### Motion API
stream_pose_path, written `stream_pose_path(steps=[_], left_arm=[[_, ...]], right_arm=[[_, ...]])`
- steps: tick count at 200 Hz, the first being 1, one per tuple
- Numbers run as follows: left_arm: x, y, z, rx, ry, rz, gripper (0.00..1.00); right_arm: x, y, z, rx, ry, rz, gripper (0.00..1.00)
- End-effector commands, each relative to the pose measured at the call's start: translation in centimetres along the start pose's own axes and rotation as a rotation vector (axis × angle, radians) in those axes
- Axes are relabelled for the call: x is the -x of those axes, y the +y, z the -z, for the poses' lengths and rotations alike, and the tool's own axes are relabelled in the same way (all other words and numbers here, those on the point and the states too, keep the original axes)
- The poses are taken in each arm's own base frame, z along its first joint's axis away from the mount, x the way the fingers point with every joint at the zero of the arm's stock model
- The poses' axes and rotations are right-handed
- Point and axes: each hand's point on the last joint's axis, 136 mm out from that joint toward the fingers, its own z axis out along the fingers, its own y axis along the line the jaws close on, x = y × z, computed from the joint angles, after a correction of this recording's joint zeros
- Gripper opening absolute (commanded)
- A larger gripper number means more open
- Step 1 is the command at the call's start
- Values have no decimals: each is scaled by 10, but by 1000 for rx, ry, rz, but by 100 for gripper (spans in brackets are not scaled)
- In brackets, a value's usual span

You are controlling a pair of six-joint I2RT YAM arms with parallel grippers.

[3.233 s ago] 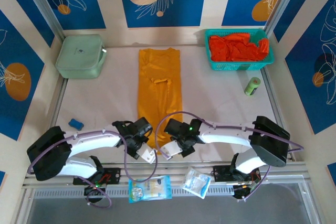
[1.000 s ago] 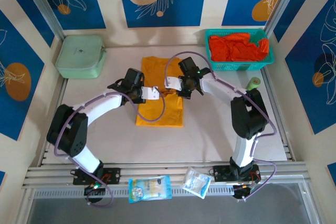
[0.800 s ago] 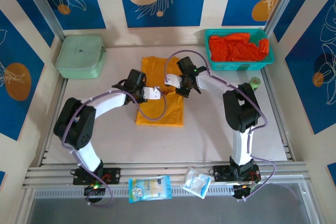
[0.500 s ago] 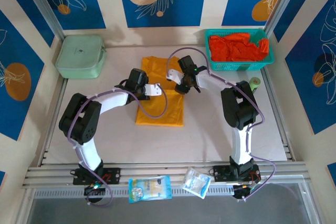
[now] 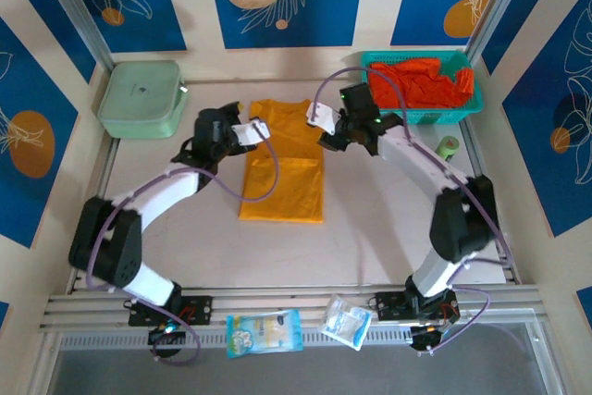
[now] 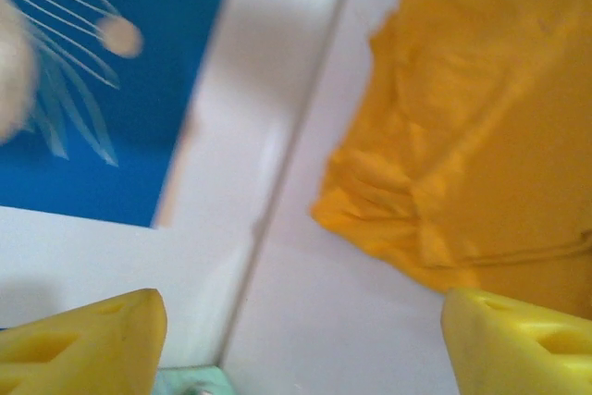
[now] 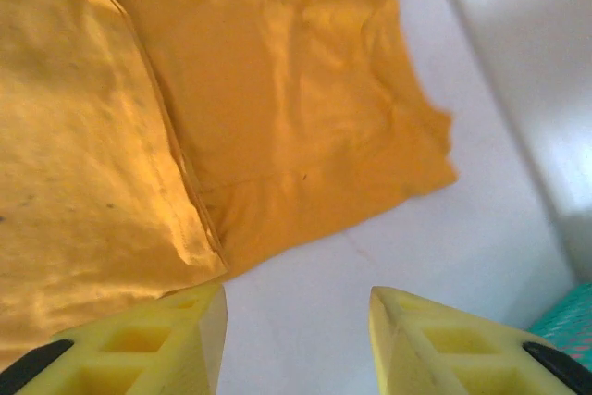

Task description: Fold and stack the t-shirts

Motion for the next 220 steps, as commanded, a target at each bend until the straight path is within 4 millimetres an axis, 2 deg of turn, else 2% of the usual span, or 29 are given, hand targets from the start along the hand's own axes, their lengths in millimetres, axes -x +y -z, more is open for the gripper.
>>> stream_pose_path(steps=[1,25,44,67,83,101,119,138,173,220], left_arm=[[28,-4,31,-47,-175,2,87],[41,-31,64,-209,-244,-35,92],[43,-52,90,-306,-265,-84,92],[38,-70,113,-363,-240,-149,93],[29,-88,123,-423,-195,-226,93],[13,-114,126,-502,-132,-340,93],[-3,-141,125,-581,-85,-436,91],[-12,-163,121,-649,-71,-458,90],[-26,-185,111,-716,-38,-457,86],[-39,-210,110,-817,-18,-445,81]], right_arm=[[9,40,35,138,-92,113,46],[10,78,68,233,-144,238,45],[5,116,83,320,-162,353,46],[-8,154,86,429,-105,453,50],[-25,177,75,472,-34,547,51],[-41,197,60,529,27,610,51],[-54,209,44,569,75,657,50],[-64,213,29,606,126,670,50],[-72,215,10,649,174,666,50],[-88,218,-11,693,230,644,50]])
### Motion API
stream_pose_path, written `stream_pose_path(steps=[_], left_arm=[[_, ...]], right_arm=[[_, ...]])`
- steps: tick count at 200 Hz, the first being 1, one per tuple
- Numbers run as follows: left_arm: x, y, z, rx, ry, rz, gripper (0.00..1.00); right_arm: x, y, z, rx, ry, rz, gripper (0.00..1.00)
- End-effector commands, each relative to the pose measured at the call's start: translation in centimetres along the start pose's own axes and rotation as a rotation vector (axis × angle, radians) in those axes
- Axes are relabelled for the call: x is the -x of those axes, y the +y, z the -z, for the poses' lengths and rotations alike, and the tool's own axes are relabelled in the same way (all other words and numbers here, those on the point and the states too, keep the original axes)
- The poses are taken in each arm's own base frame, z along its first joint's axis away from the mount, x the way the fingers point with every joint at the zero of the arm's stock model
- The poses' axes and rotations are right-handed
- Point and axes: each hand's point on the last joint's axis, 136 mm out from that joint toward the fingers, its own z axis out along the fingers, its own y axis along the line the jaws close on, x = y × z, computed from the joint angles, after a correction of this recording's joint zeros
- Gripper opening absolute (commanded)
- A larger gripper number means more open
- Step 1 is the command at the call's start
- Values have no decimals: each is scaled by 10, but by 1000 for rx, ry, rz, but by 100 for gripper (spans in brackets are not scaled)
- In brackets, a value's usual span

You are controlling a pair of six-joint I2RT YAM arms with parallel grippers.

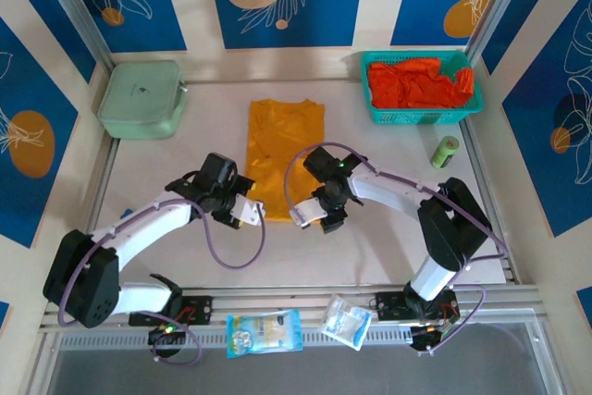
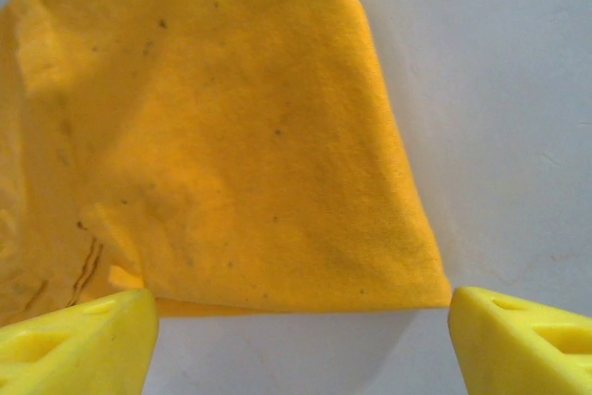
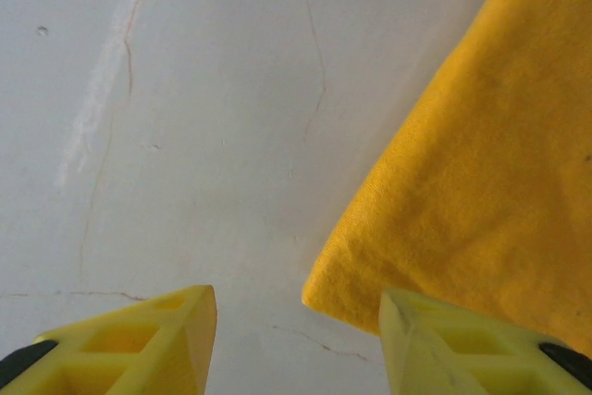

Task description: Fold and stack the t-shirts

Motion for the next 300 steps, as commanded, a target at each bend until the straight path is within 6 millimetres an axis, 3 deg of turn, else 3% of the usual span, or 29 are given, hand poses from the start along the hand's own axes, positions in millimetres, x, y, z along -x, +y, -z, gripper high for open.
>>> stream_pose_path(steps=[1,50,137,211,300], left_arm=[[1,-18,-8,-73,-12,-17,81],[-5,-30,-18,-131,9,-11,79],[-14,-56,-22,-228,47,-25,61],[-19,-59,-33,-268,63,-21,55],[-36,-46,-77,-229,126,-8,44]], right_arm=[[-3,-6,-5,18,7,3,50],[-12,-14,-21,60,31,-31,47],[-20,-9,-46,136,48,-75,43],[-18,-7,-46,144,52,-81,41],[-15,0,-60,195,69,-106,39]])
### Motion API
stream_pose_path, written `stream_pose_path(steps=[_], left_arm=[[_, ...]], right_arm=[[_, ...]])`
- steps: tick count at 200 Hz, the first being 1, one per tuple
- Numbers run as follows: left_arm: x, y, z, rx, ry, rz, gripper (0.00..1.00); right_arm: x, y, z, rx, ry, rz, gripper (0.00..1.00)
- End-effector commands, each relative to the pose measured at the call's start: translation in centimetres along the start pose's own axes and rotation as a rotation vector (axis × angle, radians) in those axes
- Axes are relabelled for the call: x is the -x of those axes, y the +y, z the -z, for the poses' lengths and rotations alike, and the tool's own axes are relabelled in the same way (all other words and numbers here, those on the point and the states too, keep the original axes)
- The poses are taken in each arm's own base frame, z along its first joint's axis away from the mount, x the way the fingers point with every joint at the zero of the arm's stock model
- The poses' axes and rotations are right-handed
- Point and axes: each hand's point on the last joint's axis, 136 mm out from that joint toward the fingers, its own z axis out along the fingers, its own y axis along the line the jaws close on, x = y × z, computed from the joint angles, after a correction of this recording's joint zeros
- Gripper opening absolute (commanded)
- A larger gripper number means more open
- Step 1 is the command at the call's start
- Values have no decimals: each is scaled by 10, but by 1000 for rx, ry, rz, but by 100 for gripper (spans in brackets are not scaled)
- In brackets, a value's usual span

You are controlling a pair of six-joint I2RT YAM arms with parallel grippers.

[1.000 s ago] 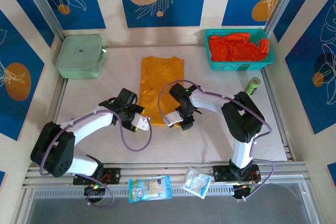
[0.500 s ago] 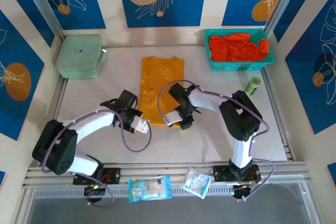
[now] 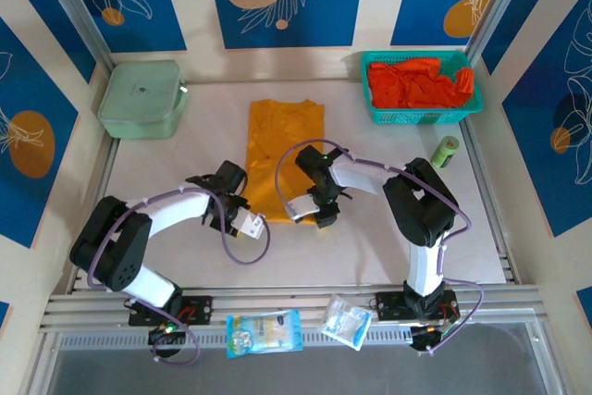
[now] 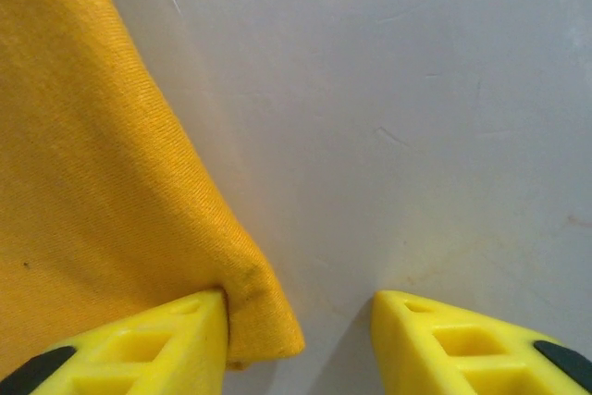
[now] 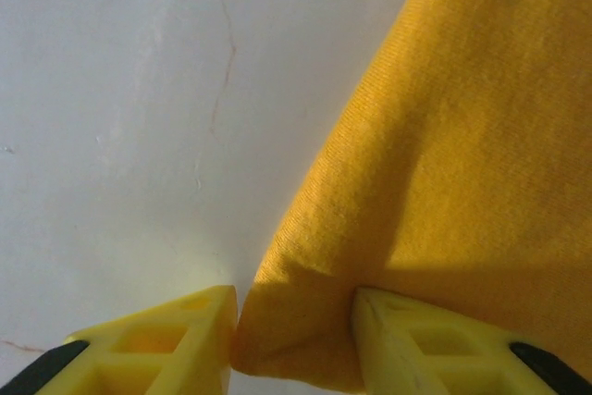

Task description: Fold and stack the t-shirts

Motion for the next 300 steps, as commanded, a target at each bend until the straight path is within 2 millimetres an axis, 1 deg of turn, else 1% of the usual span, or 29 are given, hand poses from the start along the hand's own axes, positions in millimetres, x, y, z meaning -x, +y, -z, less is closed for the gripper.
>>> stream_pose_path(steps=[1,12,20,26,48,66,83,98,109,121,129,137,156,158,181,211,226,254,273,300], left_arm=[[-9,26,-26,77,45,-16,44],[-7,30,-29,84,43,-13,44],[-7,34,-31,88,44,-10,37],[-7,37,-33,88,50,-9,34],[-8,50,-40,75,76,5,33],[-8,58,-47,43,99,17,31],[-8,62,-54,3,111,33,25],[-7,61,-58,-30,115,37,14],[-5,59,-60,-43,107,40,0],[-4,56,-61,-46,100,43,0],[-3,55,-61,-43,95,44,0],[-3,55,-60,-36,93,44,0],[-2,55,-57,-29,90,30,0],[-2,55,-56,-28,91,26,0],[-4,60,-42,12,102,-14,0],[4,74,-7,129,60,-27,0],[10,75,10,163,40,-36,0],[18,65,33,212,14,-50,0],[20,52,46,256,2,-49,0],[22,34,72,310,17,-30,0]], right_arm=[[-1,17,-21,92,16,-22,39],[-1,17,-23,94,14,-27,39],[-1,16,-25,95,14,-30,39],[-1,17,-26,99,15,-32,39],[-3,16,-29,113,17,-48,38],[-4,18,-34,129,18,-60,38],[-7,20,-37,140,24,-71,37],[-7,21,-38,144,22,-78,36],[-6,21,-38,144,18,-80,35],[-5,20,-37,141,11,-80,32],[-4,19,-35,136,8,-78,28],[-4,18,-34,133,7,-77,22],[-3,16,-30,125,7,-74,1],[-3,16,-29,124,7,-76,0],[-2,15,-18,93,-15,-79,0],[2,15,3,29,-68,-84,0],[4,16,12,4,-83,-88,0],[6,25,24,-27,-90,-95,0],[8,35,31,-46,-96,-93,0],[14,47,43,-85,-108,-101,0]])
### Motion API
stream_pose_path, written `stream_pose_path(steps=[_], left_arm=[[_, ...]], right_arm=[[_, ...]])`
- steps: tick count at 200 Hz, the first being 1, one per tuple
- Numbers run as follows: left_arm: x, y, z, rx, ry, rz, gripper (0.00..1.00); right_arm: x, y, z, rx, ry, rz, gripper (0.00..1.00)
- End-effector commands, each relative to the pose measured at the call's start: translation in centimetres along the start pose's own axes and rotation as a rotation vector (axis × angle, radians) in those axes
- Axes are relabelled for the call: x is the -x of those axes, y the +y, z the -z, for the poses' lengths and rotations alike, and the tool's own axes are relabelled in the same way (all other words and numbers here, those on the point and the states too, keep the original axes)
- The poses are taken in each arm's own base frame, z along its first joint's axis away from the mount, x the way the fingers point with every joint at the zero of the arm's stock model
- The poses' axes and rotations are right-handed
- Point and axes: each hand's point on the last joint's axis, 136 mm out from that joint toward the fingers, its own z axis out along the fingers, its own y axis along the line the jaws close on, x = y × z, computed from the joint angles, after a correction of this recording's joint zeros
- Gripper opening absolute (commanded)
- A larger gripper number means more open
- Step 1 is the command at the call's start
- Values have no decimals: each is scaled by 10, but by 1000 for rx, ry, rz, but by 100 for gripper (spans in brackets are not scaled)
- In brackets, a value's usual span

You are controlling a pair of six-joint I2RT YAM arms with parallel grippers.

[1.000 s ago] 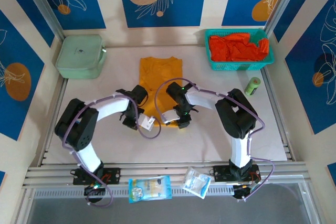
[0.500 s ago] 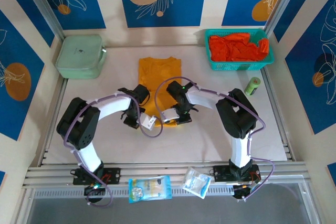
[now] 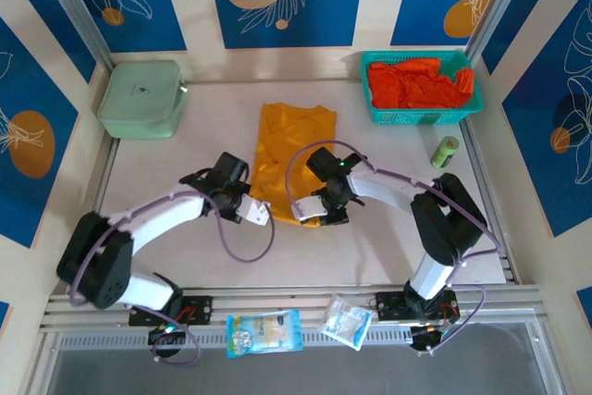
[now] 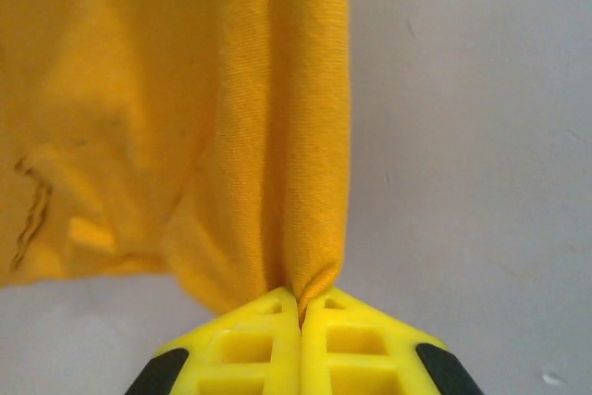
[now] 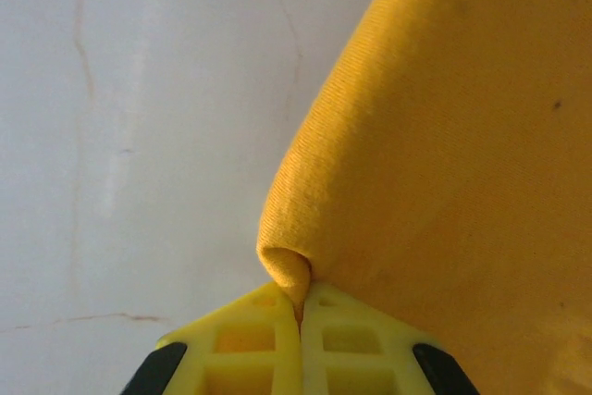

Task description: Fold and stack the t-shirts

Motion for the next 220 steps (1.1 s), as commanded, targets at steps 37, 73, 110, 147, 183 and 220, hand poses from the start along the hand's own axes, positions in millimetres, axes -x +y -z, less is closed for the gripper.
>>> stream_pose_path(steps=[37,73,110,147,183,220], left_arm=[[12,-39,62,32,43,-14,0],[16,-65,92,41,80,-23,0],[20,-72,120,88,94,-11,0],[25,-38,123,198,89,45,0],[33,14,123,279,24,100,0],[23,70,119,303,-5,146,0]], right_arm=[[20,36,33,-67,-43,-26,0],[29,63,51,-110,-33,-35,0],[37,85,72,-163,-48,-52,0],[45,68,95,-241,-128,-55,0],[39,28,110,-259,-187,-87,0],[29,-17,122,-272,-219,-124,0]])
